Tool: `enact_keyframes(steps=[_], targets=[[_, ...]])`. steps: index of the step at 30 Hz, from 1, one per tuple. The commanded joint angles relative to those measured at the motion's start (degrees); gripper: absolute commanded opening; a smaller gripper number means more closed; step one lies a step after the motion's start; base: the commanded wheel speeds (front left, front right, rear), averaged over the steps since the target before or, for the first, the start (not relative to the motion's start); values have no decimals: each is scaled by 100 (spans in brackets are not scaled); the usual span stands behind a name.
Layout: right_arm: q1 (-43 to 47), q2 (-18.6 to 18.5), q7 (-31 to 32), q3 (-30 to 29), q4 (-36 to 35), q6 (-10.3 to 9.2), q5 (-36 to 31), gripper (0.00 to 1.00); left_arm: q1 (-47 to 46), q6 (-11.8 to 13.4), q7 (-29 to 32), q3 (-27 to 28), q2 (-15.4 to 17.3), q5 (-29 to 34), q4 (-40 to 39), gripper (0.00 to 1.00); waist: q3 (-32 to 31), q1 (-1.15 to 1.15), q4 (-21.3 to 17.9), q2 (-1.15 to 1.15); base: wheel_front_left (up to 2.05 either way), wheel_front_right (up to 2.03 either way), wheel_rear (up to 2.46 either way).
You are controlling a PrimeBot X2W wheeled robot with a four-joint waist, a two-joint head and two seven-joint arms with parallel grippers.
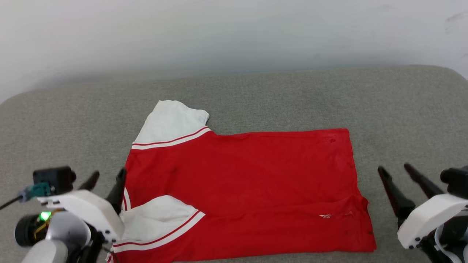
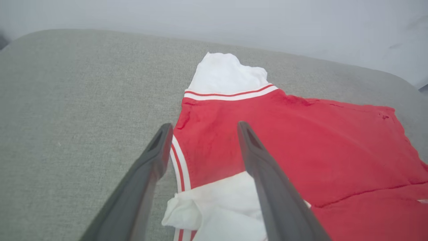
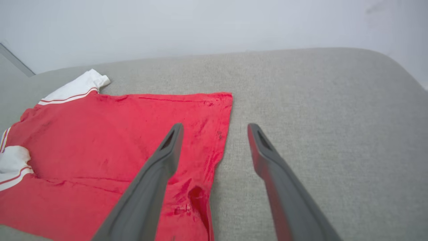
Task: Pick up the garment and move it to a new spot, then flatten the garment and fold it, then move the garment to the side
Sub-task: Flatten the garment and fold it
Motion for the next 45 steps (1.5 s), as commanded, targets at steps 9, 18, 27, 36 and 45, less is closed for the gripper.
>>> enact_keyframes(steps=[9, 18, 27, 36, 45], targets=[[-683, 229, -897, -171, -339, -2, -452, 100, -1410, -20, -530, 0, -174, 432, 252, 100, 858, 0, -263, 0, 0, 0, 0], [-1324, 372, -977, -218, -667, -2, -561, 100, -3132, -561, -32, 12, -58, 106, 1210, 100, 1869, 0, -548, 0, 0, 0, 0], [-1643, 538, -1048, 43, -590, -2, -492, 100, -4544, -1095, 1930, -204, 621, -362, 2042, 100, 2359, 0, -1035, 0, 0, 0, 0], [-1680, 731, -1233, 273, -307, -2, -307, 100, -4998, -792, 3804, -338, 1376, -530, 2240, 100, 2720, 0, -1523, 0, 0, 0, 0], [-1777, 736, -1353, 429, -94, -2, -109, 100, -4512, -447, 4572, -443, 1525, -694, 2332, 23, 2902, 0, -1697, 0, 0, 0, 0]])
